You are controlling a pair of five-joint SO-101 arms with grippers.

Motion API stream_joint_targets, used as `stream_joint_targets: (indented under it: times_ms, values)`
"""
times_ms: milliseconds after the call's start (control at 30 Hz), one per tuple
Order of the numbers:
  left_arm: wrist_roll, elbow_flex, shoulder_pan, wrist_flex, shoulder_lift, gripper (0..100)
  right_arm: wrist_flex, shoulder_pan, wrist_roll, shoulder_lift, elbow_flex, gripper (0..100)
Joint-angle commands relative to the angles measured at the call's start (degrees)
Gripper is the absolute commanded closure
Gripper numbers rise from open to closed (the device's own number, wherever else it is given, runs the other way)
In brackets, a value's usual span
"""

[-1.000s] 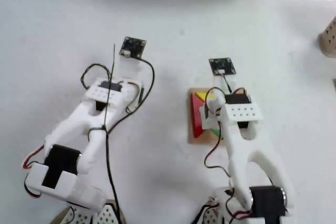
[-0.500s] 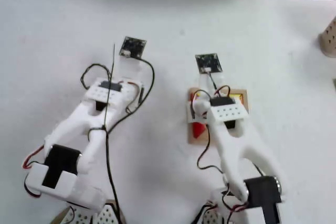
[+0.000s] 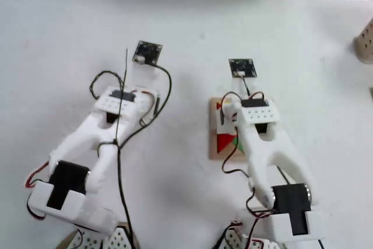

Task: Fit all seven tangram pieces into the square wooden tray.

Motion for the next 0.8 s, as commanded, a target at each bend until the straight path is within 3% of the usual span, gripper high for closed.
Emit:
stream_joint_targets:
  times_ms: [0,267,767]
  values:
    - [-1.41,-1.76,0.4,-1.67,-0.22,96,0.66,0.48,-0.26,-0.66,-2.29,98.1]
    - [-1.41,-1.76,0.4,-1.58,-0.22,96,4.18,0.22,3.34,5.67,-6.59,98.1]
    - [-1.41,-1.76,0.4,-1.49,-0.22,96,10.77,0.31,3.34,14.29,-15.12,98.1]
